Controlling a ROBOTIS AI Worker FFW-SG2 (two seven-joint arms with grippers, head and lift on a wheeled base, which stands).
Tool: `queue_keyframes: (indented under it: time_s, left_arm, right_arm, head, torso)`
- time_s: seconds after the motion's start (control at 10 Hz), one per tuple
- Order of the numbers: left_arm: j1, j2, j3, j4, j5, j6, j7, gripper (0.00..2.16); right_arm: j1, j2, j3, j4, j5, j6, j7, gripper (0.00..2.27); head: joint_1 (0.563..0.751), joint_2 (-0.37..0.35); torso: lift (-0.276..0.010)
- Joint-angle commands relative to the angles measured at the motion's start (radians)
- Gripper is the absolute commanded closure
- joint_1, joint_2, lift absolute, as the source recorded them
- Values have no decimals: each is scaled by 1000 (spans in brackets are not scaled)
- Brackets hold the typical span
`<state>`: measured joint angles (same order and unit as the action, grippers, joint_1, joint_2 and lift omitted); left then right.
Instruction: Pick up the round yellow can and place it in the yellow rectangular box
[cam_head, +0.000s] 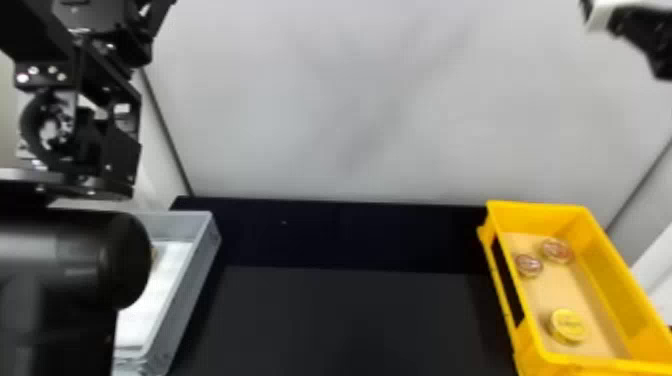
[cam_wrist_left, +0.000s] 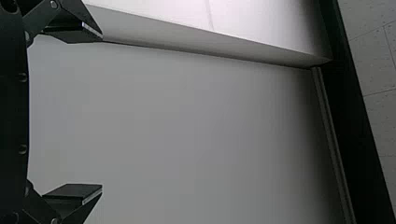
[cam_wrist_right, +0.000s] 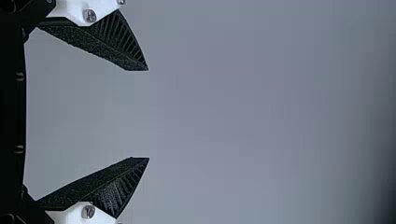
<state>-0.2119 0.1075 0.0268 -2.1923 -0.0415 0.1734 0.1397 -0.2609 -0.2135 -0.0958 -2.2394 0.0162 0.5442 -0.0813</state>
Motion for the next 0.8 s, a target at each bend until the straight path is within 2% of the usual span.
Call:
queue_keyframes:
  time_s: [0.0, 0.3, 0.7]
  left_arm:
    - [-6, 5, -1, 0, 0, 0, 0, 140]
    - [-6, 8, 1, 0, 0, 0, 0, 140]
    - [-7, 8, 2, 0, 0, -5, 0, 140]
  right_arm:
    - [-66, -18, 34, -19, 42, -122, -37, 111]
    - [-156, -67, 64, -12, 54, -194, -40, 99]
    - [-225, -104, 77, -3, 39, -225, -37, 98]
  head:
    - [663, 54]
    - [663, 54]
    - [663, 54]
  torso:
    - [-5]
    - [-5]
    - [-5]
